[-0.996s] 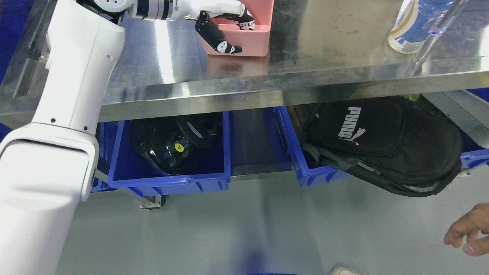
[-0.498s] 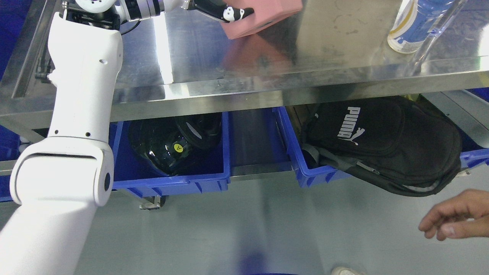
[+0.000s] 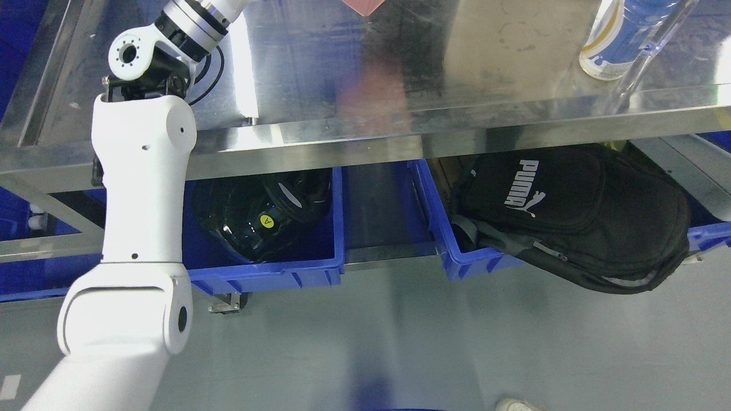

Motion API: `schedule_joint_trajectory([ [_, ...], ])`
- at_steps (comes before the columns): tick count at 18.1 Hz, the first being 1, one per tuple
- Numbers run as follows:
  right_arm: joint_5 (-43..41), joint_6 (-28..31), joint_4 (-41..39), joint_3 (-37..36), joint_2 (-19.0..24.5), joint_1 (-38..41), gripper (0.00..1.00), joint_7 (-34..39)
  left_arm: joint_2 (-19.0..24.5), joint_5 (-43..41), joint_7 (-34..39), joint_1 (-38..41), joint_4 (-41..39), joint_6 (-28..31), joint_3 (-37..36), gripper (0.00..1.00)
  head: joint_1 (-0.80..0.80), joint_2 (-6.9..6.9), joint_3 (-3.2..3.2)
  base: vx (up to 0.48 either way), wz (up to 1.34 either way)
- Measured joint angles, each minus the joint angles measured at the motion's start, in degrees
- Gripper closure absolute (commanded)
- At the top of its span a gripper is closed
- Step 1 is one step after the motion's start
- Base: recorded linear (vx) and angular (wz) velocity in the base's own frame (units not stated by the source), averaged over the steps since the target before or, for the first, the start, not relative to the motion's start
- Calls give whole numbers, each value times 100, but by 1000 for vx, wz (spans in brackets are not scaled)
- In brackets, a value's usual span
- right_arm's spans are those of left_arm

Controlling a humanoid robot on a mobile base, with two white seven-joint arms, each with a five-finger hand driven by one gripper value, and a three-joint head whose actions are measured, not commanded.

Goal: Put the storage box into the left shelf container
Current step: 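Lift the pink box off the table with the left hand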

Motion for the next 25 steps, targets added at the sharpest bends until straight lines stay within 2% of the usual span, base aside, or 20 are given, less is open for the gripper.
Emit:
schedule_joint_trajectory([
  [4, 0, 0, 0, 0, 0, 0, 0, 2, -22, 282, 895, 686, -998, -270, 89, 99, 0, 0, 0, 0, 0],
  [7, 0, 1, 0, 0, 0, 0, 0, 5, -34, 386, 1303, 1196, -1634, -539, 132, 99, 0, 0, 0, -2, 9],
  [14, 0, 5, 0, 0, 0, 0, 0, 18, -53, 484, 1475, 2285, -2594, -1274, -30, 99, 0, 0, 0, -26, 175],
  [25, 0, 10, 0, 0, 0, 1, 0, -2, -66, 513, 1448, 3398, -3242, -1822, -334, 98, 0, 1, 0, -62, 668],
])
